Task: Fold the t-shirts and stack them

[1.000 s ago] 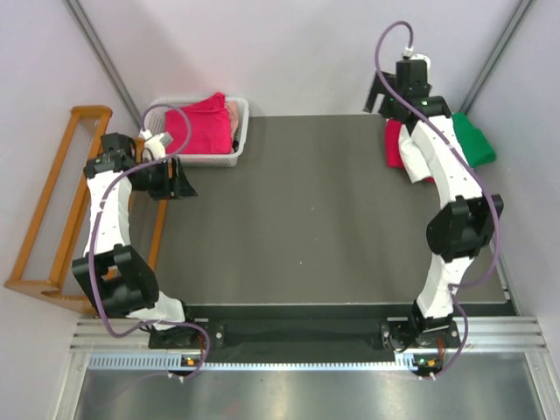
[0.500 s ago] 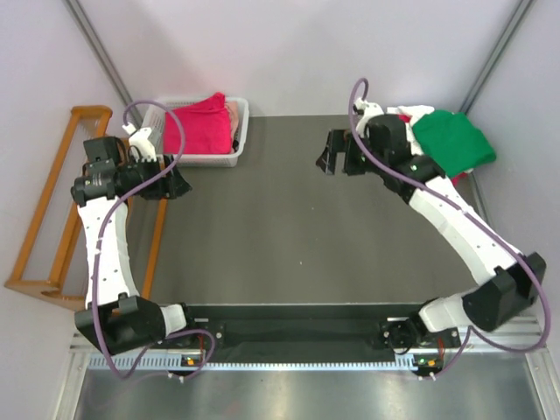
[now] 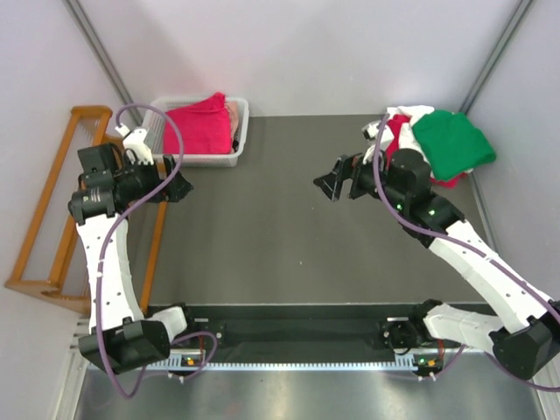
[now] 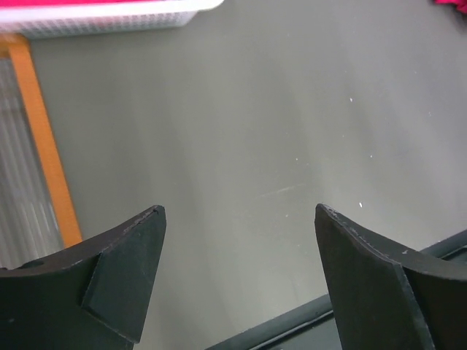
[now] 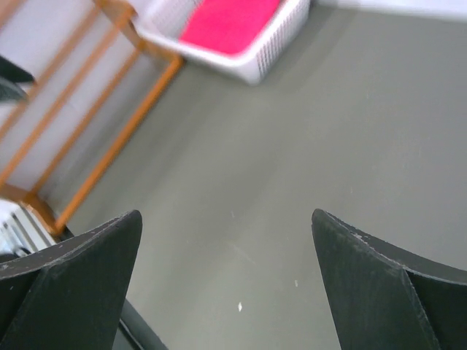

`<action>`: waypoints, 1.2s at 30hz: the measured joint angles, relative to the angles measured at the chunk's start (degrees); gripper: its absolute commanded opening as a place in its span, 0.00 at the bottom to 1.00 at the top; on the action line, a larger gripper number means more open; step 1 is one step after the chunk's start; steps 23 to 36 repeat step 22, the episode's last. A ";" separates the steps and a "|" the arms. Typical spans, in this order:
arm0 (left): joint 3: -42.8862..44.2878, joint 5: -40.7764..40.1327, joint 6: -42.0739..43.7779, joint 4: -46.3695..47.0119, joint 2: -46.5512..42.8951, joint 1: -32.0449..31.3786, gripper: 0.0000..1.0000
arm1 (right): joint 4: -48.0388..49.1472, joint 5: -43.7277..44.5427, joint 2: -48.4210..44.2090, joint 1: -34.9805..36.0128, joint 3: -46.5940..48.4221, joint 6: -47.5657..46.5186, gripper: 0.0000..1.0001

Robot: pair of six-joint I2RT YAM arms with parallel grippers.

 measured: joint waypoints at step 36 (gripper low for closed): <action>-10.08 -0.85 -2.43 5.84 3.87 0.00 0.83 | 0.63 8.61 -0.42 -1.73 -17.77 -0.02 1.00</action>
